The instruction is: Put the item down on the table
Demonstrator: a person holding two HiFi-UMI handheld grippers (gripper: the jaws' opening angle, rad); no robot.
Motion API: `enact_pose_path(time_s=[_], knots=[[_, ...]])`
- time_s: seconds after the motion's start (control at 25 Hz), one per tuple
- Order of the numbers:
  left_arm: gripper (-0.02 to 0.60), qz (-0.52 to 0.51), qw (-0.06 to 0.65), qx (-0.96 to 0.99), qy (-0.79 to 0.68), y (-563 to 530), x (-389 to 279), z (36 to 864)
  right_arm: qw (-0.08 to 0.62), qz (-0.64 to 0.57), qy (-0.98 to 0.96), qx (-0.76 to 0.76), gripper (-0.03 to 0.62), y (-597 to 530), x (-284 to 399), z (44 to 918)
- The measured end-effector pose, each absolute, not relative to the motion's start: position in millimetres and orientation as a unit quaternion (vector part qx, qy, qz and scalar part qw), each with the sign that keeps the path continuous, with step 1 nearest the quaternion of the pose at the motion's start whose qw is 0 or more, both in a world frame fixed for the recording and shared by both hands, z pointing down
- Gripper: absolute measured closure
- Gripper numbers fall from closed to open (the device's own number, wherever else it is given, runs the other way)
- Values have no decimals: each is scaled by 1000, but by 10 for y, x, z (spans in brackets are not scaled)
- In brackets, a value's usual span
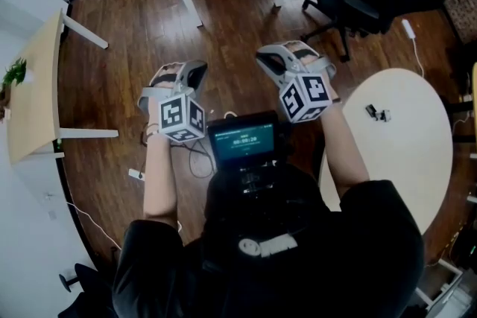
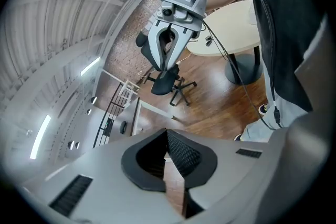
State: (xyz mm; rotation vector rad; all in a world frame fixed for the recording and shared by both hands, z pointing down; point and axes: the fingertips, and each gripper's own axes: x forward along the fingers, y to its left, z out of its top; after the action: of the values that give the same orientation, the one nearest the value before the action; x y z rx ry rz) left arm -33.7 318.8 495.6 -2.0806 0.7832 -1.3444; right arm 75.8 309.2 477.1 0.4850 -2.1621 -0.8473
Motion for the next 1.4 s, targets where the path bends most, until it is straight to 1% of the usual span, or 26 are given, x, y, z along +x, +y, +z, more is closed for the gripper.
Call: enact_pose_path(time_s=[0.16,0.44,0.72,1.4], knots=[[577,-509,278,-761,291,3697,-91,4987,361,-332,-850,191,560,3629,983,4757],[578,-512,277,-756,299,4450,125,4959,351,-327,-857,190,560,4430,1201,4793],[578,-512,289,-754,294,4507,216,4860,338,-326,-861,195,562,4502,1223,4688],[577,-516,294,-752,286,4532,245,4896,346,-345,-853,183,562,4471,1158,4729]])
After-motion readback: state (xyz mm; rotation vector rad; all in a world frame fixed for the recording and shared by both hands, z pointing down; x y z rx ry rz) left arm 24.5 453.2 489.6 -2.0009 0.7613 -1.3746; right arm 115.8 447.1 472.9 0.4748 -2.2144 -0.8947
